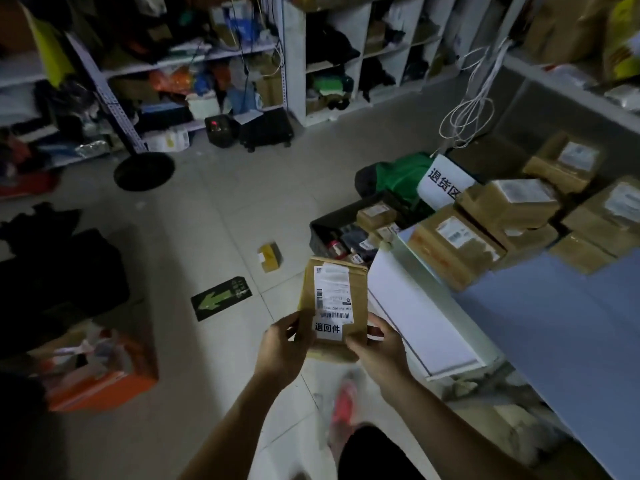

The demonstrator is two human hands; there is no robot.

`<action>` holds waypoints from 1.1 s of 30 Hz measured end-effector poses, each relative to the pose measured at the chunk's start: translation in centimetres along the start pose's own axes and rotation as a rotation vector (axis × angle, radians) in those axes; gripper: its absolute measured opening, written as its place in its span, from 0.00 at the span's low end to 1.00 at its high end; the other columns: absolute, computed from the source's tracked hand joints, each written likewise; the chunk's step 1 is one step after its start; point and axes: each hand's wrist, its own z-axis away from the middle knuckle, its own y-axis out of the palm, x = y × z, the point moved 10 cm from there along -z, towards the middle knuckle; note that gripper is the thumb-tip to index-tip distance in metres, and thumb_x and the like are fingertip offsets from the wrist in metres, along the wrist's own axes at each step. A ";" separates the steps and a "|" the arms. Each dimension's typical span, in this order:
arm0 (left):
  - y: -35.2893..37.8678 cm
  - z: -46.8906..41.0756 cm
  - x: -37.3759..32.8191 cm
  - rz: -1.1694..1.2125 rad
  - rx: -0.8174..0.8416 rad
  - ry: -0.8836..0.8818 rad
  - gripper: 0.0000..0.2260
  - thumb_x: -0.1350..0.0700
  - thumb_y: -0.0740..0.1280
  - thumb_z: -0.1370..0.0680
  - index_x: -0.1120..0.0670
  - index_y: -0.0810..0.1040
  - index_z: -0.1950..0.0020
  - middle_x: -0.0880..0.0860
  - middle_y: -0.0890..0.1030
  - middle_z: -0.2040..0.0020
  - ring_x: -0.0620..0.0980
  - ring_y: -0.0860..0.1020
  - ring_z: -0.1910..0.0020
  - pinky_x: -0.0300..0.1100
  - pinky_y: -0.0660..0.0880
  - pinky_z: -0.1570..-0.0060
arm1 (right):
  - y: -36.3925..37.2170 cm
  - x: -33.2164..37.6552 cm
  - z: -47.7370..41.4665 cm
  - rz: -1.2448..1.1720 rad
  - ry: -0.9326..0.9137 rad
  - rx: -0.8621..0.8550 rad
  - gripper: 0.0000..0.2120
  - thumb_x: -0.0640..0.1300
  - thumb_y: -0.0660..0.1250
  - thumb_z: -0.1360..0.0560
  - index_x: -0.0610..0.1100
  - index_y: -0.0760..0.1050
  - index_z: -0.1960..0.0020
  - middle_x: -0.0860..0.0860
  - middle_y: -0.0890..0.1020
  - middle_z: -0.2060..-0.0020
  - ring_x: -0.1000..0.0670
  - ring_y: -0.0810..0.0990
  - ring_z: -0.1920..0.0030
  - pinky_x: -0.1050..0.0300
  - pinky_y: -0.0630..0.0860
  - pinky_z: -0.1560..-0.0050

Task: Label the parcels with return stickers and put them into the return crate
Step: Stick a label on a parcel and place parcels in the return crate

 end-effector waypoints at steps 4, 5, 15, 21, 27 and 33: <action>0.0 -9.3 1.0 -0.233 0.072 0.008 0.12 0.48 0.69 0.22 0.44 0.80 0.39 0.42 0.85 0.48 0.41 0.82 0.50 0.45 0.82 0.53 | 2.6 0.8 -8.4 -0.074 0.099 0.013 0.22 0.41 0.78 0.29 0.52 0.77 0.38 0.50 0.85 0.47 0.54 0.85 0.51 0.62 0.82 0.61; -0.2 -11.8 1.0 -0.260 0.079 -0.005 0.14 0.48 0.70 0.22 0.45 0.79 0.37 0.42 0.84 0.47 0.42 0.82 0.50 0.44 0.82 0.52 | 3.4 1.3 -10.7 -0.114 0.116 0.018 0.22 0.39 0.78 0.28 0.50 0.76 0.38 0.49 0.85 0.48 0.54 0.85 0.54 0.63 0.81 0.63; 0.6 -37.3 -4.1 -0.511 0.250 0.013 0.21 0.41 0.68 0.23 0.47 0.78 0.32 0.45 0.84 0.44 0.44 0.82 0.46 0.42 0.80 0.47 | 6.3 7.5 -32.7 -0.194 0.323 -0.096 0.31 0.52 0.85 0.44 0.47 0.83 0.43 0.49 0.87 0.51 0.51 0.87 0.52 0.52 0.84 0.54; 6.4 -51.9 -9.1 -0.498 0.450 0.107 0.16 0.49 0.69 0.20 0.37 0.70 0.34 0.39 0.81 0.53 0.31 0.78 0.56 0.22 0.71 0.53 | 3.5 12.4 -44.5 -0.185 0.344 -0.213 0.15 0.40 0.81 0.34 0.49 0.80 0.52 0.54 0.86 0.56 0.54 0.84 0.56 0.59 0.80 0.61; 14.5 -64.7 -5.8 -0.451 0.723 0.107 0.28 0.30 0.66 0.28 0.45 0.78 0.35 0.43 0.84 0.43 0.42 0.82 0.44 0.44 0.81 0.45 | 0.9 10.2 -54.6 -0.220 0.504 -0.293 0.11 0.33 0.78 0.31 0.47 0.82 0.55 0.50 0.86 0.59 0.52 0.84 0.60 0.64 0.78 0.67; 20.9 -75.4 2.2 -0.587 0.830 0.066 0.18 0.48 0.70 0.22 0.51 0.77 0.34 0.47 0.83 0.41 0.46 0.81 0.42 0.48 0.81 0.44 | 2.2 3.4 -64.5 -0.205 0.576 -0.431 0.16 0.39 0.80 0.33 0.49 0.84 0.47 0.54 0.87 0.59 0.53 0.86 0.58 0.60 0.79 0.63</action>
